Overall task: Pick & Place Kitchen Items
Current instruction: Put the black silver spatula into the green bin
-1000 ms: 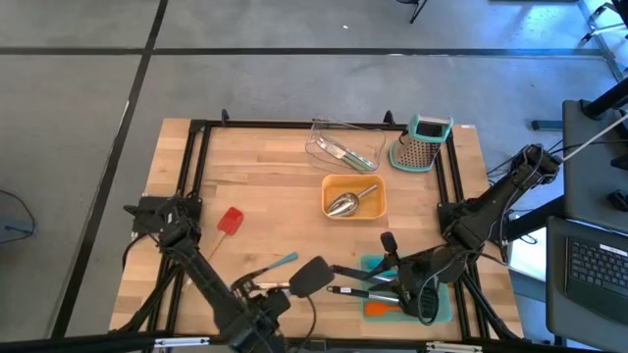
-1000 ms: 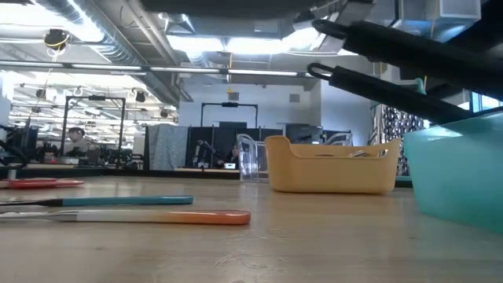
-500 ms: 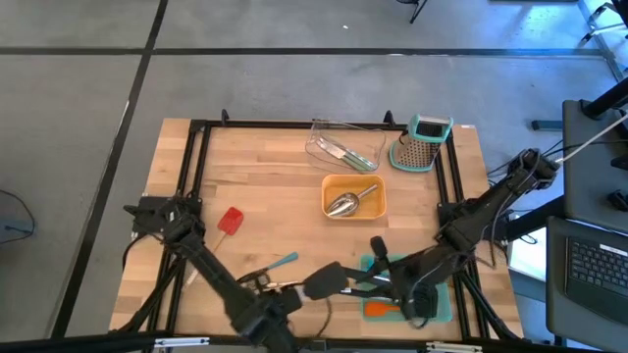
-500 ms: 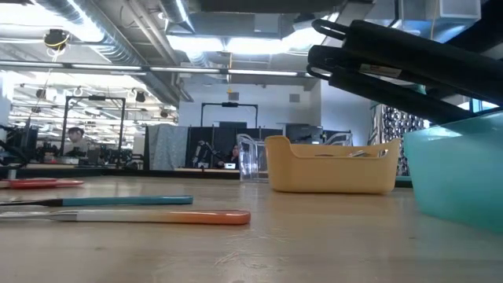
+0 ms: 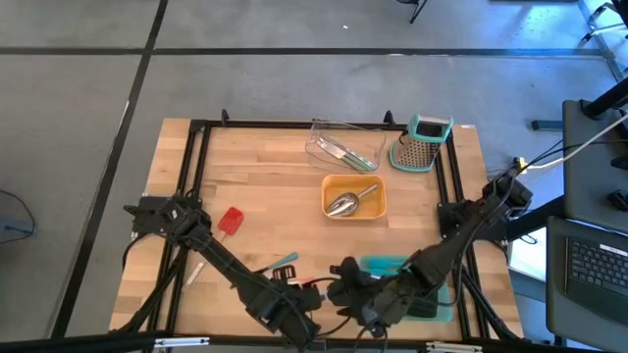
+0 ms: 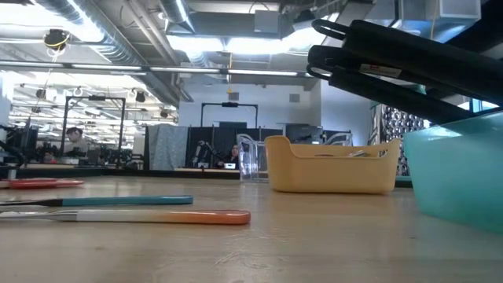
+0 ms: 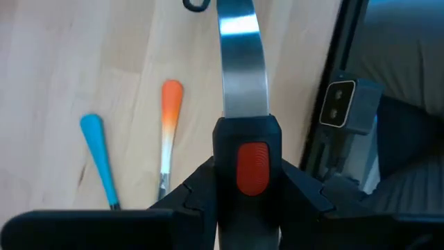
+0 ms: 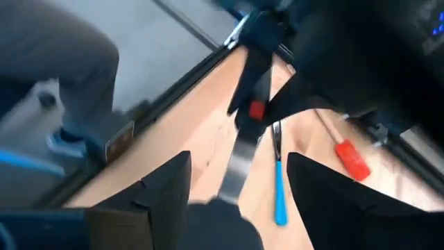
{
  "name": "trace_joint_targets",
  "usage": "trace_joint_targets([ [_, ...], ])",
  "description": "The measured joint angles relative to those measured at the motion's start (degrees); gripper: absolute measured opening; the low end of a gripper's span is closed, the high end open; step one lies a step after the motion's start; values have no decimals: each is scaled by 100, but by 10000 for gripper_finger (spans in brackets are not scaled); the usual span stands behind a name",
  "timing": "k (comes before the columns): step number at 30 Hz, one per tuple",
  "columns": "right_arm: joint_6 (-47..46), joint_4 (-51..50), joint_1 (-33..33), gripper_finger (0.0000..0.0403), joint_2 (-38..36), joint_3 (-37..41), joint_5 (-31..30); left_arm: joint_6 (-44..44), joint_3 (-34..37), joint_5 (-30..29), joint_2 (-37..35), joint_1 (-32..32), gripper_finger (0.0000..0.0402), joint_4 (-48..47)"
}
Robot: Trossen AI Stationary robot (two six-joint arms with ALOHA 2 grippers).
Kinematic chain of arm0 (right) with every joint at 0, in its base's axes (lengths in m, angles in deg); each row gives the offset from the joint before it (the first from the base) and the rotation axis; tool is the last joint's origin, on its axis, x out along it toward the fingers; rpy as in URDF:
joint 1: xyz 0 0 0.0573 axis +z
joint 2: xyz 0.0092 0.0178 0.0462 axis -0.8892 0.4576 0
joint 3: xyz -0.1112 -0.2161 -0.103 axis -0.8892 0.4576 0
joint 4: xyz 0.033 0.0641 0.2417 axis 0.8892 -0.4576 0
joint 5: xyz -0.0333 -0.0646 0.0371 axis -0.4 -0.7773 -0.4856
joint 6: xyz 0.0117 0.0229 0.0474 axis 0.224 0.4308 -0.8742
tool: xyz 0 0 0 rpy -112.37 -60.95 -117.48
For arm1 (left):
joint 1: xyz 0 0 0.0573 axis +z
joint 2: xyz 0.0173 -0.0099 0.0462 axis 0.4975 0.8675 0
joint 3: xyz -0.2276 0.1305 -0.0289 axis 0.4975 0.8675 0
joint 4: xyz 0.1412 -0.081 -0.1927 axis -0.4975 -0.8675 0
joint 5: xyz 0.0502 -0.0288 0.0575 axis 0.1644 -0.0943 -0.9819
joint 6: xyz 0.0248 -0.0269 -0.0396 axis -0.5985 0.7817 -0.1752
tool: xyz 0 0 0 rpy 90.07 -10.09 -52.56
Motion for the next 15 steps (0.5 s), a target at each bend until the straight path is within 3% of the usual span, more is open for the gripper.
trace_joint_targets([
  [5, -1226, 8, -295, 248, 26, -236, 126, -224, 0, -373, 0, -2, 99, -52],
  [11, -1701, -15, -533, 259, 75, -248, 896, -486, 0, -672, 0, 4, 99, -51],
  [15, -1842, -81, -593, 259, 166, -244, 955, -623, 0, -951, 0, 17, 99, -77],
])
